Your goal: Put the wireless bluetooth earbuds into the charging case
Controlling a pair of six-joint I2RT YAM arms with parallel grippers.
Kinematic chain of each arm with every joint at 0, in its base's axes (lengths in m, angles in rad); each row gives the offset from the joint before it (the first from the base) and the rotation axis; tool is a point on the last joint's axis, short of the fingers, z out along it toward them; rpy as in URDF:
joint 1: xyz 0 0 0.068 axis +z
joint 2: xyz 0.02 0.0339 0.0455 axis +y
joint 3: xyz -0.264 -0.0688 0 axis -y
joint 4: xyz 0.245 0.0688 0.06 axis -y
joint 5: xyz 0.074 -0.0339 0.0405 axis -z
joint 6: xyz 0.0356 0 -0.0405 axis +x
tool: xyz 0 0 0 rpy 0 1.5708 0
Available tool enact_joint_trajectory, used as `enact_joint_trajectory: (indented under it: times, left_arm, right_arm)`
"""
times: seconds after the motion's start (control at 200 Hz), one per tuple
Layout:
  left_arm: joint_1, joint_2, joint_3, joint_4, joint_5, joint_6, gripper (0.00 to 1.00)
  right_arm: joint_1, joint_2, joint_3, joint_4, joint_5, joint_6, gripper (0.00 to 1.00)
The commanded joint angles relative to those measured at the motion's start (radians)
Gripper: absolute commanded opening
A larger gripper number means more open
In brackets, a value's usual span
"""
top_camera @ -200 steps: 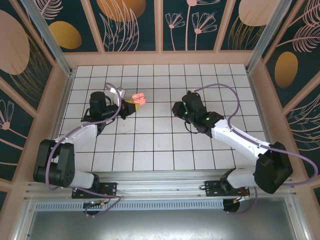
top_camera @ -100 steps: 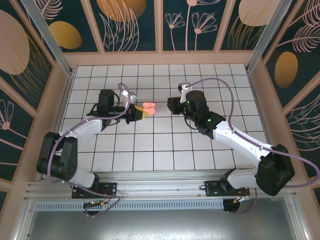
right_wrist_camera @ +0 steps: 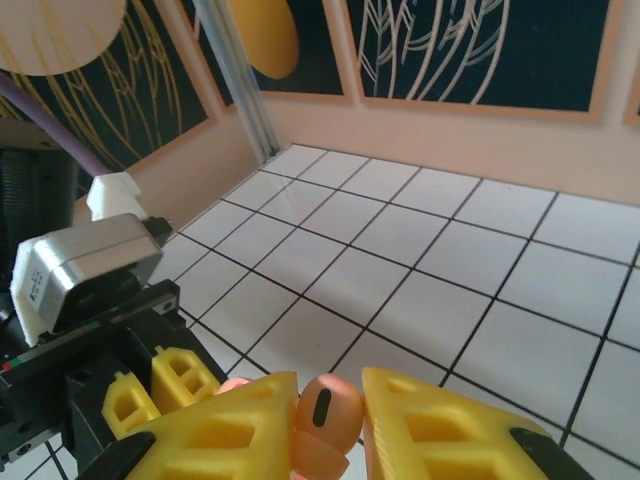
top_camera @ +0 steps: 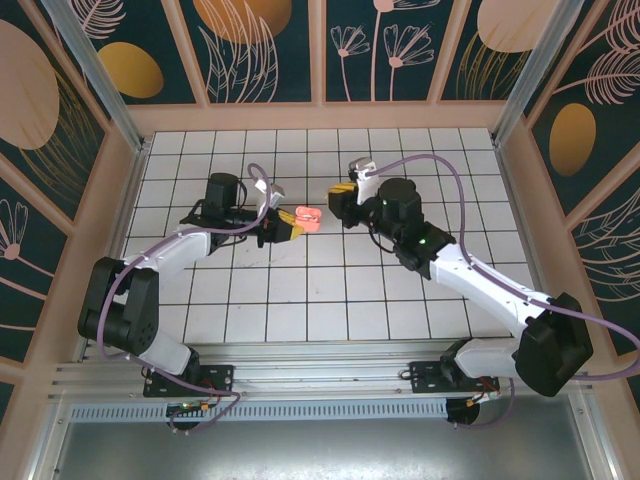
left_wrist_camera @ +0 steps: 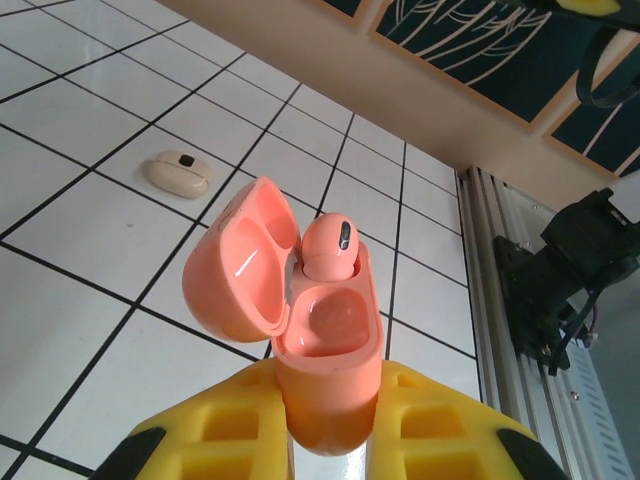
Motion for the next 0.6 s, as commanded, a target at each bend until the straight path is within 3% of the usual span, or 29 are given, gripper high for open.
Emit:
enact_joint_trajectory:
  times: [0.0, 0.335, 0.596]
  left_arm:
    - [-0.027, -0.021, 0.017, -0.033, 0.048, 0.089, 0.07]
    - [-0.046, -0.049, 0.0, -0.013, 0.06, 0.13, 0.06]
    - [-0.048, -0.072, 0.005, 0.015, 0.073, 0.111, 0.06]
  right_arm:
    - [0.01, 0.002, -0.016, 0.104, -0.065, -0.069, 0.23]
    - [0.084, 0.033, -0.025, 0.081, -0.165, -0.223, 0.23]
    - [0.095, 0.023, -0.045, -0.001, -0.125, -0.335, 0.23]
